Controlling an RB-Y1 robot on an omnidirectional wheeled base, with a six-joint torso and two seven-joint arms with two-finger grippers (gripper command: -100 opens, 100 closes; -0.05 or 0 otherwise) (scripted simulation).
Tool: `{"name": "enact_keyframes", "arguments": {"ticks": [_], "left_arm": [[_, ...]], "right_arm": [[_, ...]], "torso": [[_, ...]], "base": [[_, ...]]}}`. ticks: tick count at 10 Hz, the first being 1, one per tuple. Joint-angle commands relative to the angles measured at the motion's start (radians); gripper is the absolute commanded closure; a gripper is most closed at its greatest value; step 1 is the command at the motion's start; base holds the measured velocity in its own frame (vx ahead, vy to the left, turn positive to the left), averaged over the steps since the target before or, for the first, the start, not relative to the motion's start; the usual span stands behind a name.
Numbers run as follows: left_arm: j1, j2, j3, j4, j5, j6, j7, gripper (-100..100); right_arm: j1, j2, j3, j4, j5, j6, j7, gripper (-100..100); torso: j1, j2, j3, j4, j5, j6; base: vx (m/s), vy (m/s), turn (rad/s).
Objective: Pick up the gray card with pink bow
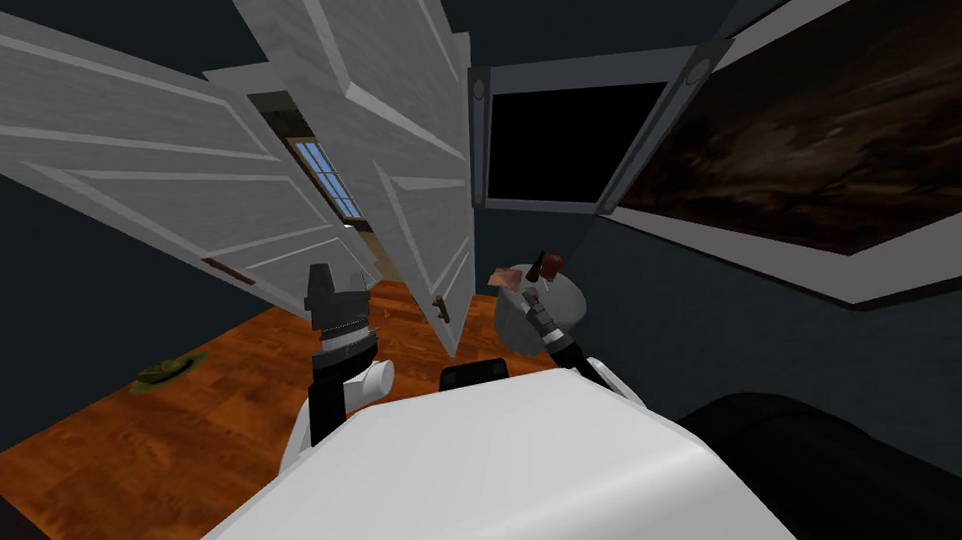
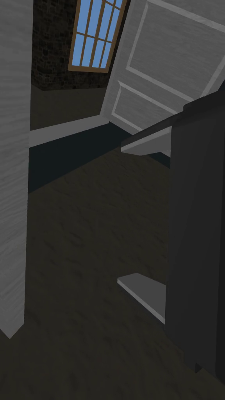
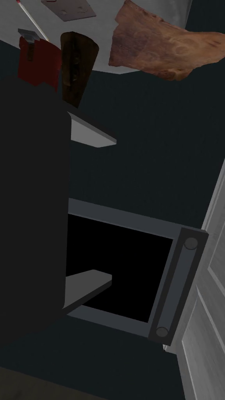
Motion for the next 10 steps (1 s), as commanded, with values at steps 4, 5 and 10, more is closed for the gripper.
{"name": "enact_keyframes", "arguments": {"ticks": [4, 5, 10], "left_arm": [[0.0, 0.0, 0.0, 0.0, 0.0, 0.0, 0.0, 0], [0.0, 0.0, 0.0, 0.0, 0.0, 0.0, 0.0, 0], [0.0, 0.0, 0.0, 0.0, 0.0, 0.0, 0.0, 0]], "right_arm": [[0.053, -0.119, 0.04, 0.038, -0.028, 0.079, 0.023, -100], [0.071, -0.151, 0.059, 0.056, -0.041, 0.112, 0.033, -100], [0.116, -0.277, 0.12, 0.114, -0.086, 0.204, 0.068, -100]], "torso": [[-0.002, -0.001, 0.0, 0.0, 0.0, 0.0], [-0.002, -0.001, -0.001, 0.0, 0.0, 0.0], [-0.003, -0.002, -0.001, 0.0, 0.0, 0.0]], "base": [[0.011, 0.06, 0.133], [0.039, 0.088, 0.289], [0.044, 0.062, 0.147]]}}
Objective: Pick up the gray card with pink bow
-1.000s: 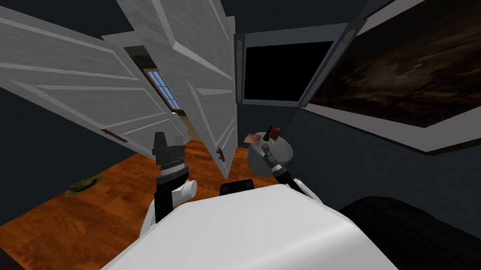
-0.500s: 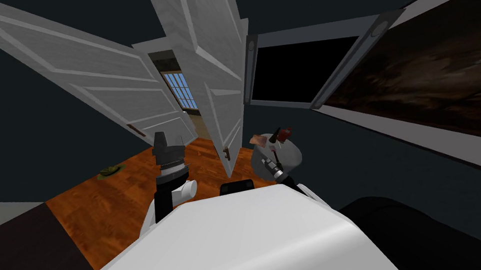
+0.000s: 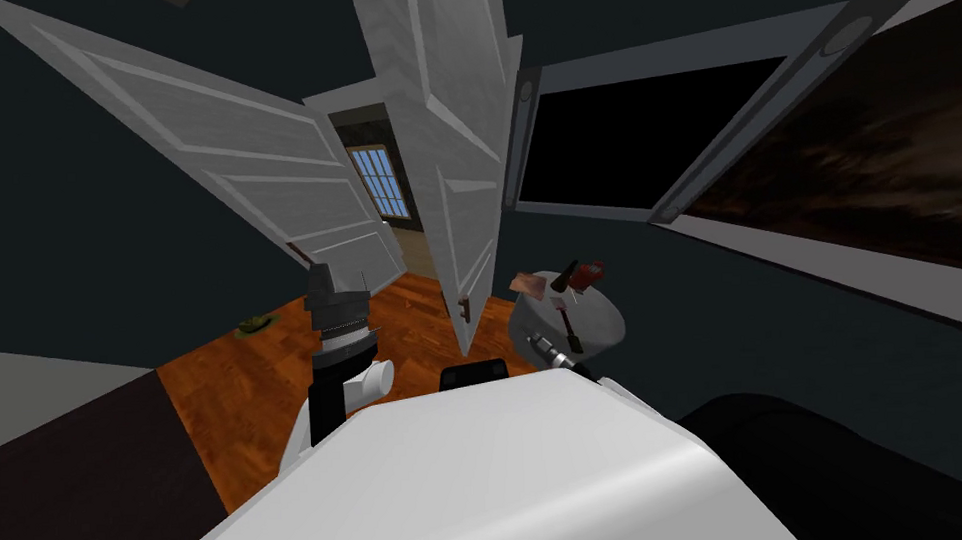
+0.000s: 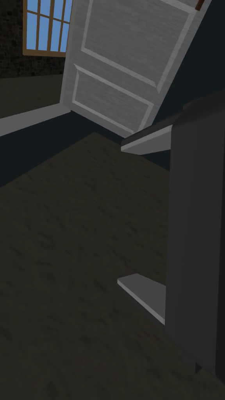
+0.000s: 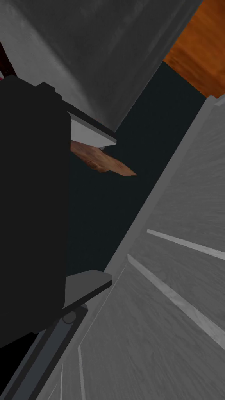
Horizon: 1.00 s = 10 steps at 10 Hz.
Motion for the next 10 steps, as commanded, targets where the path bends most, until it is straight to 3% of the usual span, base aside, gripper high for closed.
{"name": "enact_keyframes", "arguments": {"ticks": [1, 2, 3, 4, 5, 8, 9, 10], "left_arm": [[0.0, 0.0, 0.0, 0.0, 0.0, 0.0, 0.0, 0], [0.0, 0.0, 0.0, 0.0, 0.0, 0.0, 0.0, 0], [0.0, 0.0, 0.0, 0.0, 0.0, 0.0, 0.0, 0], [0.0, 0.0, 0.0, 0.0, 0.0, 0.0, 0.0, 0], [0.0, 0.0, 0.0, 0.0, 0.0, 0.0, 0.0, 0], [0.0, 0.0, 0.0, 0.0, 0.0, 0.0, 0.0, 0], [0.0, 0.0, 0.0, 0.0, 0.0, 0.0, 0.0, 0], [0.0, 0.0, 0.0, 0.0, 0.0, 0.0, 0.0, 0]], "right_arm": [[0.02, -0.05, 0.005, 0.002, -0.013, 0.026, 0.005, -100], [0.032, -0.077, 0.026, 0.023, -0.032, 0.058, 0.017, -100], [0.032, -0.095, 0.026, 0.023, -0.032, 0.058, 0.017, -100], [0.043, -0.134, 0.047, 0.045, -0.051, 0.09, 0.03, -100], [0.043, -0.139, 0.047, 0.045, -0.051, 0.09, 0.03, -100], [0.061, -0.22, 0.09, 0.09, -0.093, 0.152, 0.055, -100], [0.061, -0.224, 0.09, 0.09, -0.093, 0.152, 0.055, -100], [0.068, -0.263, 0.112, 0.113, -0.116, 0.182, 0.067, -100]], "torso": [[0.0, 0.0, 0.0, 0.0, 0.0, 0.0], [-0.001, 0.0, 0.0, 0.0, 0.0, 0.001], [-0.001, 0.0, 0.0, 0.0, 0.0, 0.0], [-0.002, 0.001, 0.0, 0.0, 0.0, 0.001], [-0.002, 0.0, 0.0, 0.0, 0.0, 0.0], [-0.003, 0.001, 0.0, 0.0, 0.0, 0.001], [-0.003, -0.001, 0.0, 0.0, 0.0, 0.0], [-0.003, 0.0, 0.0, 0.0, 0.0, 0.001]], "base": [[0.063, 0.04, 0.092], [0.064, 0.035, 0.141], [0.055, 0.019, 0.082], [0.07, 0.015, 0.158], [0.057, 0.012, 0.078], [0.066, 0.007, 0.109], [0.074, 0.001, 0.07], [0.077, -0.011, 0.115]]}}
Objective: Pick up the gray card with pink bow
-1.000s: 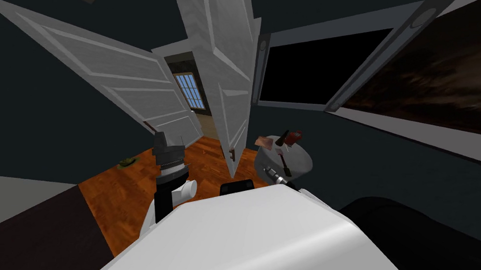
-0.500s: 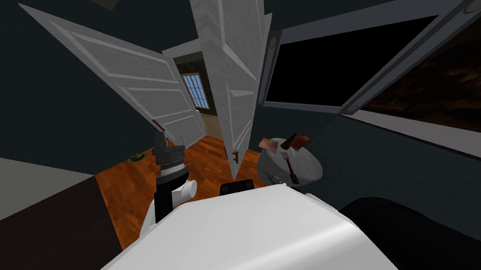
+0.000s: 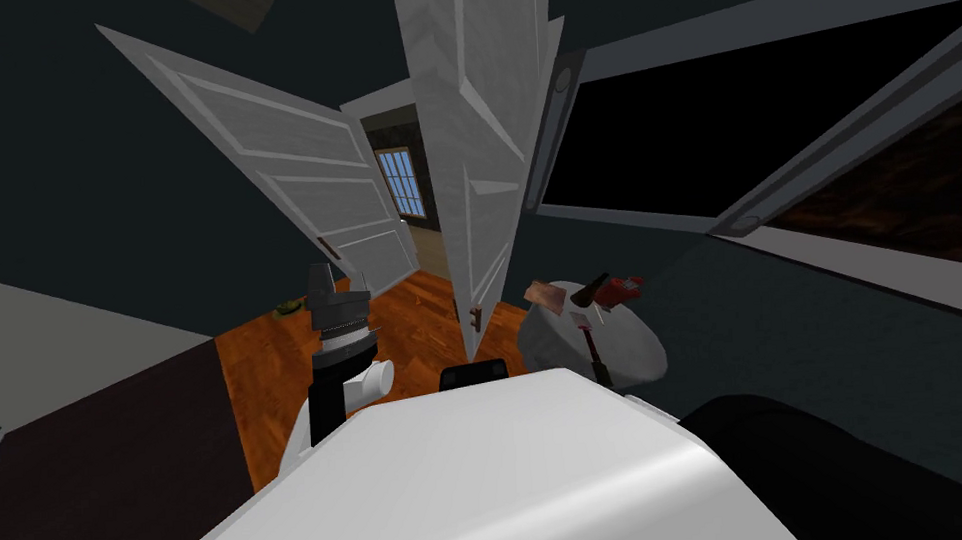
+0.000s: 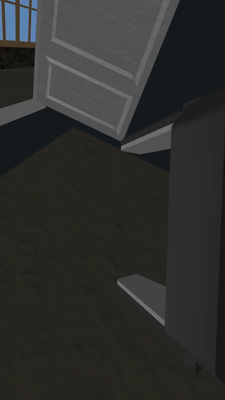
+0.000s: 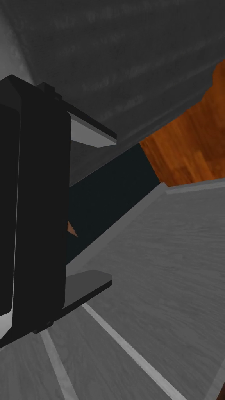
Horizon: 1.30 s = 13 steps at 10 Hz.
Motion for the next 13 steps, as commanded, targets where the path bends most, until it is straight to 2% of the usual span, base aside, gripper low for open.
{"name": "enact_keyframes", "arguments": {"ticks": [1, 2, 4, 5, 6, 13], "left_arm": [[0.0, 0.0, 0.0, 0.0, 0.0, 0.0, 0.0, 0], [0.0, 0.0, 0.0, 0.0, 0.0, 0.0, 0.0, 0], [0.0, 0.0, 0.0, 0.0, 0.0, 0.0, 0.0, 0], [0.0, 0.0, 0.0, 0.0, 0.0, 0.0, 0.0, 0], [0.0, 0.0, 0.0, 0.0, 0.0, 0.0, 0.0, 0], [0.0, 0.0, 0.0, 0.0, 0.0, 0.0, 0.0, 0]], "right_arm": [[0.004, -0.05, 0.038, 0.044, -0.031, 0.042, 0.023, -100], [0.004, -0.052, 0.038, 0.044, -0.031, 0.042, 0.023, -100], [0.011, -0.127, 0.08, 0.09, -0.078, 0.097, 0.048, -100], [0.011, -0.127, 0.08, 0.09, -0.078, 0.097, 0.048, -100], [0.013, -0.163, 0.1, 0.112, -0.102, 0.123, 0.06, -100], [0.013, -0.163, 0.1, 0.112, -0.102, 0.123, 0.06, -100]], "torso": [[0.0, 0.0, 0.0, 0.0, 0.0, 0.0], [-0.002, -0.002, -0.001, 0.0, -0.001, 0.0], [0.0, 0.001, 0.0, 0.0, 0.0, 0.0], [0.001, 0.0, 0.0, 0.0, 0.0, 0.0], [0.002, 0.002, 0.001, 0.0, 0.0, 0.001], [0.002, 0.005, 0.003, 0.001, 0.0, 0.001]], "base": [[0.119, -0.035, 0.22], [0.096, -0.03, 0.066], [0.055, 0.002, 0.181], [0.048, 0.014, 0.131], [0.037, -0.007, 0.142], [0.001, 0.001, 0.0]]}}
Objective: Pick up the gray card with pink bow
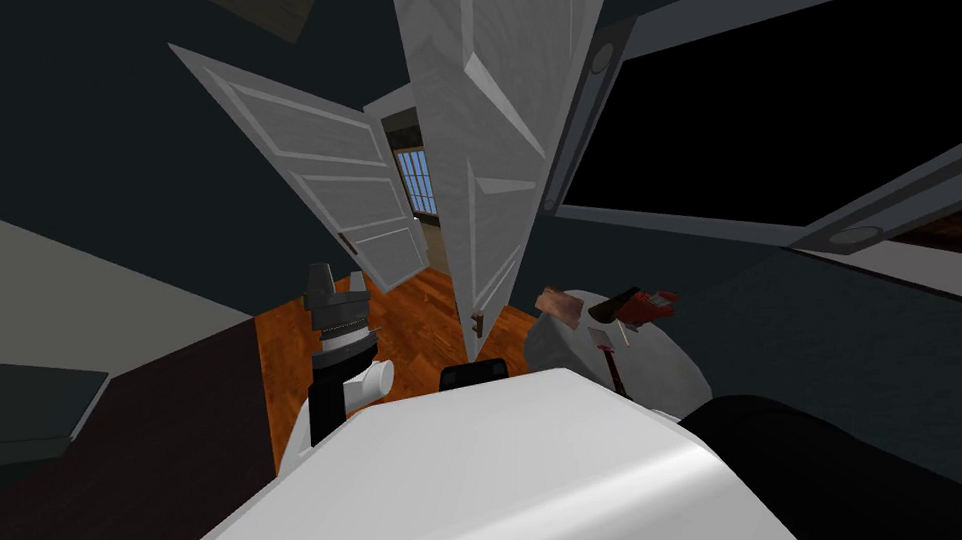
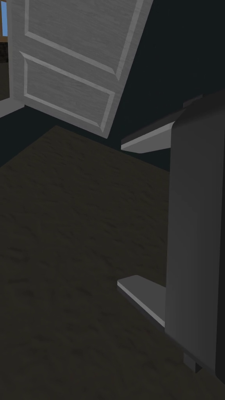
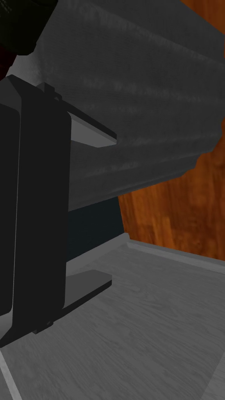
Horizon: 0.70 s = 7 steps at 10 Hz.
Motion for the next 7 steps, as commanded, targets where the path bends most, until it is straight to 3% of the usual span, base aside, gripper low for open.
{"name": "enact_keyframes", "arguments": {"ticks": [1, 2, 7], "left_arm": [[0.0, 0.0, 0.0, 0.0, 0.0, 0.0, 0.0, 0], [0.0, 0.0, 0.0, 0.0, 0.0, 0.0, 0.0, 0], [0.0, 0.0, 0.0, 0.0, 0.0, 0.0, 0.0, 0]], "right_arm": [[0.0, 0.0, 0.0, 0.0, 0.0, 0.0, 0.0, -100], [0.0, 0.0, 0.0, 0.0, 0.0, 0.0, 0.0, -100], [-0.015, -0.061, 0.028, 0.023, -0.073, 0.093, 0.012, -100]], "torso": [[0.0, 0.0, 0.0, 0.0, 0.0, 0.0], [-0.001, 0.0, 0.0, 0.0, 0.0, 0.0], [0.0, -0.002, -0.001, -0.001, 0.0, 0.0]], "base": [[0.002, -0.019, 0.058], [-0.012, -0.023, 0.023], [0.026, 0.009, 0.062]]}}
